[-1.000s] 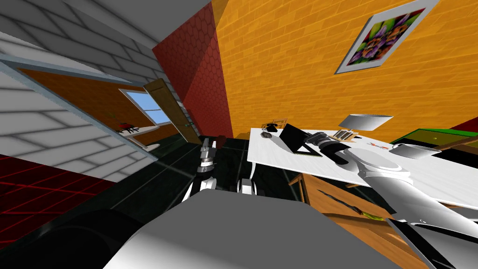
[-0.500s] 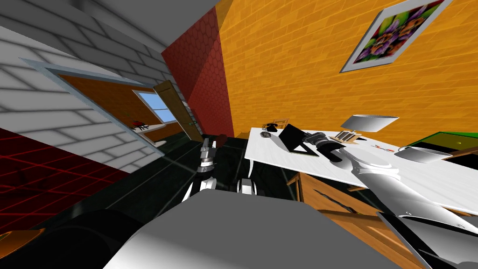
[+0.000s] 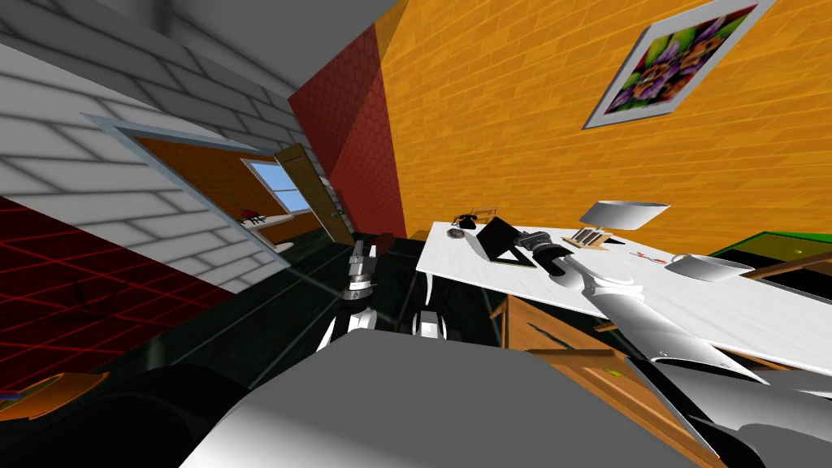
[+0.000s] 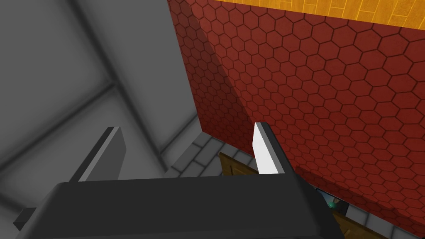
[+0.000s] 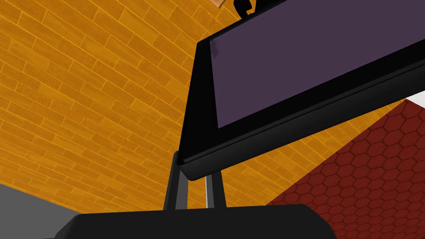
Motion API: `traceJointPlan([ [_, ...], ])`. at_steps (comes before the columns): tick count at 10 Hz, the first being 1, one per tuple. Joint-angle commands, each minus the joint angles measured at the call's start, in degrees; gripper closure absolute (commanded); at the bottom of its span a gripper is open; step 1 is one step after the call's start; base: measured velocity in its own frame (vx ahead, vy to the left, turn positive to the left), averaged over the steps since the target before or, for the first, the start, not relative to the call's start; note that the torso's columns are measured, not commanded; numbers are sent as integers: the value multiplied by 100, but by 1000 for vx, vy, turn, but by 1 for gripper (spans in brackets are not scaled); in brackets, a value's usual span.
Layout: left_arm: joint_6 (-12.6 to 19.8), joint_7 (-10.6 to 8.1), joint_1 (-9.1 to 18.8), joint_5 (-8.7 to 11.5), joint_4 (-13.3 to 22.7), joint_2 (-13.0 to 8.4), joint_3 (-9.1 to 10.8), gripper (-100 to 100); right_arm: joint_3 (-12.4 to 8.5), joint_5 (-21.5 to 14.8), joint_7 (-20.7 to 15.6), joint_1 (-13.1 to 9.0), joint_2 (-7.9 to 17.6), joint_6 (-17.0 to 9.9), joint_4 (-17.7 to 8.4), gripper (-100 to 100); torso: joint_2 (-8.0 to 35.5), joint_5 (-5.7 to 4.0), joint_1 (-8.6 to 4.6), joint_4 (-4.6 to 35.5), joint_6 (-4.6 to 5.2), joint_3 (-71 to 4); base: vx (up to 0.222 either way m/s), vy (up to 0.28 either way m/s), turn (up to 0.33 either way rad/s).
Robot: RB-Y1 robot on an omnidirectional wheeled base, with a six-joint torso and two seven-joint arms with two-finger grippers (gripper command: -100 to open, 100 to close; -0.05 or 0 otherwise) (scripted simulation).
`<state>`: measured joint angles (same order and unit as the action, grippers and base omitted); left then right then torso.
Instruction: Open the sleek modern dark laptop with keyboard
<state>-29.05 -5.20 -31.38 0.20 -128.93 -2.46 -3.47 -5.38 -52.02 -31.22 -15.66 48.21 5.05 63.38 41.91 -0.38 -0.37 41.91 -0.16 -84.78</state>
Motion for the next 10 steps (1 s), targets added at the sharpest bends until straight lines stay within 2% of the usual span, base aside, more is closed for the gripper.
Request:
traceJointPlan([
  [1, 0, 0, -1, 0, 0, 1, 0, 0, 311, 177, 143, -170, -178, -289, -63, 100, -4, 5, 21, 0, 6, -2, -66, -130, 1],
  [2, 0, 0, -1, 0, 0, 1, 0, 0, 459, 287, 233, -256, -267, -464, -65, 100, -6, 11, 33, 0, -4, -4, -68, -170, 23],
  [3, 0, 0, 0, 0, 0, 0, 0, 0, 459, 287, 233, -256, -267, -464, -65, 100, -7, 8, 29, -3, -15, -4, -59, -116, 27],
  [4, 0, 0, -1, 0, 0, 1, -1, 0, 607, 397, 322, -342, -356, -639, -67, 100, -10, 14, 46, -2, -14, -7, -65, -115, 33],
  [6, 0, 0, -1, 0, 0, 1, -1, 0, 607, 397, 322, -342, -356, -639, -67, 100, -3, 20, 57, 2, -19, -2, -36, -65, 8],
  [7, 0, 0, -1, 0, 0, 2, -1, 0, 755, 507, 412, -429, -444, -814, -69, 100, -2, 26, 74, 4, -17, -2, -36, -56, 7],
  [8, 0, 0, -1, 0, 0, 2, -1, 0, 637, 446, 351, -467, -359, -709, -162, 100, 2, 26, 62, 8, -30, 0, -29, -36, 1],
  [9, 0, 0, -1, 0, 0, 2, -2, 0, 364, 419, 229, -478, -647, -720, -132, 100, 5, 32, 53, 18, -9, 2, -46, -91, 122],
  [10, 0, 0, 0, 0, 0, 1, -1, 0, 348, 419, 229, -478, -681, -720, -132, 100, 16, 30, 28, 25, -13, 8, -43, -106, 109],
])
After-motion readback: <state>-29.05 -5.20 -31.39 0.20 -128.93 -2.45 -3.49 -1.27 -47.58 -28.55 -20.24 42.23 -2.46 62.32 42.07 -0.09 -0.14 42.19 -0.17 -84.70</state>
